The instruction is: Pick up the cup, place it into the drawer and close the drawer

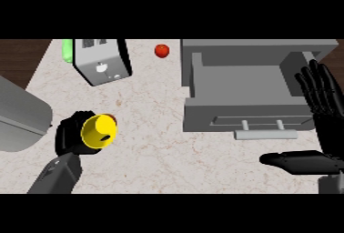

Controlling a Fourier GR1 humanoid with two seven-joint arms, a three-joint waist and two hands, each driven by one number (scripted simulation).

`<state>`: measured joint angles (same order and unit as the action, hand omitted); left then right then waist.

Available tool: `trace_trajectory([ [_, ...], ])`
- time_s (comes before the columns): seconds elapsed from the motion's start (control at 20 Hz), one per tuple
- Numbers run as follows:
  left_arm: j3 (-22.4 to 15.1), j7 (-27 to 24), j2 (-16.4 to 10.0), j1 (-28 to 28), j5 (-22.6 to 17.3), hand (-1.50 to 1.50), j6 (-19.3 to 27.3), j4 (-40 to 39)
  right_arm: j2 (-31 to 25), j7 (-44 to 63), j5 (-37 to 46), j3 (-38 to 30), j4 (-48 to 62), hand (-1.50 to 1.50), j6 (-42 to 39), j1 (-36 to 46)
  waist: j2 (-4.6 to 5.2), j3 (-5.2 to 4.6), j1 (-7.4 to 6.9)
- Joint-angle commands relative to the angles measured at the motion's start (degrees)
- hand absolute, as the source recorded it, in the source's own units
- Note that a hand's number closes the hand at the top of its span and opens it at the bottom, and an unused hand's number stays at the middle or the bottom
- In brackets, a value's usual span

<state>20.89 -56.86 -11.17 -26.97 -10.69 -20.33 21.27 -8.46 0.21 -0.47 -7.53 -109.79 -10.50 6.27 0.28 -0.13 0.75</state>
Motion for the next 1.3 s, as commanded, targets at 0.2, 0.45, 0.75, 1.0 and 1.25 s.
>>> trace_trajectory([
  [0.2,-4.02,-0.71,1.59,-2.81,0.45,1.5,-4.37,10.84,0.18,-0.97,0.2,-0.88,0.81,-1.5,0.57,-0.31,-0.61,0.18,-1.21],
  [0.45,-7.76,7.63,5.64,-4.85,0.6,1.5,1.86,21.35,-1.36,0.87,-3.25,-2.37,-3.28,-1.5,-2.12,-3.85,-0.77,0.2,-1.09],
  [0.75,-11.53,21.1,7.9,-7.37,0.24,1.5,9.15,36.96,-1.04,-1.13,-1.0,-2.4,-0.98,-1.5,-1.08,-3.13,-0.69,0.18,-1.32],
  [1.0,-15.95,30.28,11.06,-15.57,1.14,1.5,17.35,39.75,1.35,-2.18,1.21,0.08,-0.04,-1.5,0.39,-3.24,-0.42,0.16,-0.6],
  [1.25,-17.49,38.97,10.98,-23.07,2.98,1.5,22.09,40.83,-0.41,-2.46,-1.97,-2.61,-1.06,-1.5,-1.56,-3.74,-0.38,0.16,-0.36],
])
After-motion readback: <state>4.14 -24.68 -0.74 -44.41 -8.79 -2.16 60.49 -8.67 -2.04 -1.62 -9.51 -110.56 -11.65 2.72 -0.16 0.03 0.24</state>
